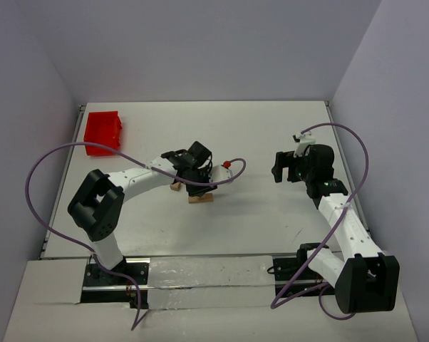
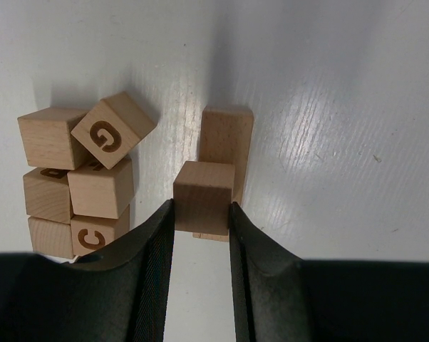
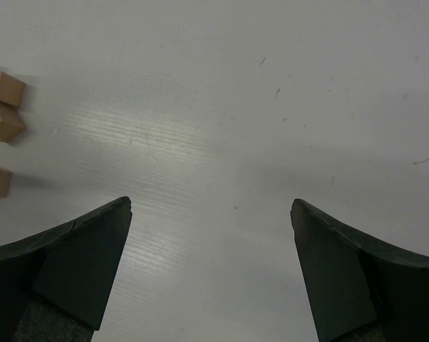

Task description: Build the wood block tower

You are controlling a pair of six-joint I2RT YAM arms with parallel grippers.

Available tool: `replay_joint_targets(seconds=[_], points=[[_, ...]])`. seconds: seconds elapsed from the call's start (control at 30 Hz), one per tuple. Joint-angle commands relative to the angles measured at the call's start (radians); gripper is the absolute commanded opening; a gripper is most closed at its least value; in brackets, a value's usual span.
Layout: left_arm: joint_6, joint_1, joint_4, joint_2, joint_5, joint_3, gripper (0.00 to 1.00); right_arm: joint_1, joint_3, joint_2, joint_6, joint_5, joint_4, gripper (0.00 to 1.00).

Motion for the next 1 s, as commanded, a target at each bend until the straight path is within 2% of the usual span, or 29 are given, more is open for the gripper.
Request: replay_joint_targets(seconds=[0.0, 0.3, 0.57, 0.83, 0.97], points=[[0.017, -0.008, 0.035, 0.003, 0.017, -0.011, 0.22, -0.005, 0.057, -0.005, 0.001, 0.009, 0.005, 1.0], [0.018, -0.007, 0.038, 0.0, 0.018, -0.019, 0.23, -0.005, 0.054, -0.007, 0.0, 0.011, 0.006, 1.0], [0.019, -0.006, 0.04, 0.002, 0.02, -0.026, 0.3, -0.006, 0.053, -0.011, -0.002, 0.013, 0.005, 1.0], [0.024, -0.007, 0.03, 0.008, 0.026, -0.013, 0.4, -0.005, 0.054, -0.01, -0.002, 0.014, 0.005, 1.0], [0.03, -0.008, 0.021, 0.005, 0.033, -0.014, 0.54, -0.005, 0.054, -0.01, -0.002, 0.014, 0.004, 1.0]])
